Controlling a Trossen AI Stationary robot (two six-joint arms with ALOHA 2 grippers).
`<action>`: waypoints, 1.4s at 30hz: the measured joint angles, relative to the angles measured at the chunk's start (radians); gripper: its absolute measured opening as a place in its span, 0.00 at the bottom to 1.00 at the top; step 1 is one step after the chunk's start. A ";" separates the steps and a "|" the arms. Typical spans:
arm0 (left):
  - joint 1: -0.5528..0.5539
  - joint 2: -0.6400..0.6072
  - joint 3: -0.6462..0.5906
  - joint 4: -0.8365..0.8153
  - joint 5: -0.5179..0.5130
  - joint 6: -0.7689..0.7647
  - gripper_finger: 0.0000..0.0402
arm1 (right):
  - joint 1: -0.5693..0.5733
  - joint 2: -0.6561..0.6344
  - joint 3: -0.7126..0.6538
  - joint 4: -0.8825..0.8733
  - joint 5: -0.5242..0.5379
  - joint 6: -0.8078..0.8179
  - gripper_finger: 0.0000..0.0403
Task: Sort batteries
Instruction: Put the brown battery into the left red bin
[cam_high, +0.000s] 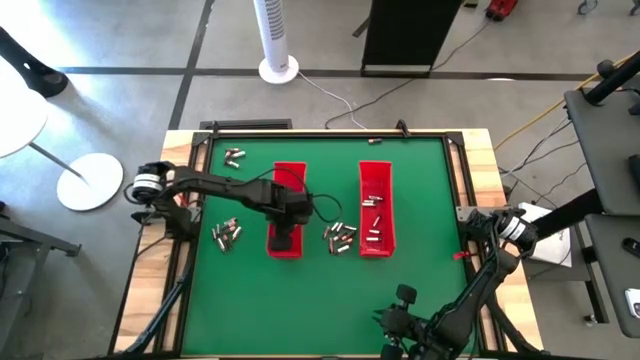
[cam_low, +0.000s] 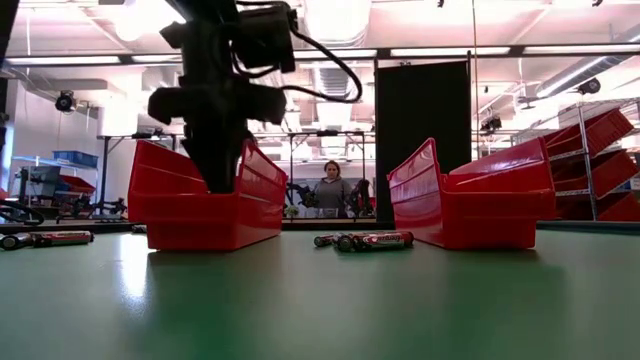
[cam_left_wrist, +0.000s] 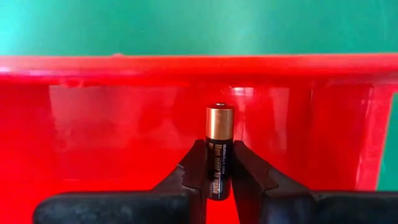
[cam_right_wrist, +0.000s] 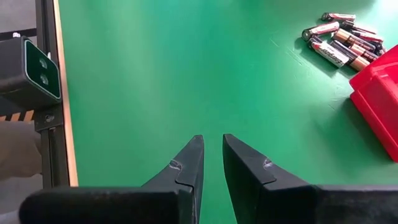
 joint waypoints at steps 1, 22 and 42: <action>0.000 0.012 0.005 -0.001 0.000 -0.001 0.07 | 0.000 0.000 0.000 0.000 0.000 -0.001 0.13; 0.000 0.148 0.029 0.008 0.001 -0.006 0.07 | 0.002 0.000 0.000 0.004 0.000 0.005 0.13; -0.016 0.150 0.168 -0.217 0.001 -0.056 0.28 | 0.002 0.000 0.000 -0.001 0.000 0.042 0.43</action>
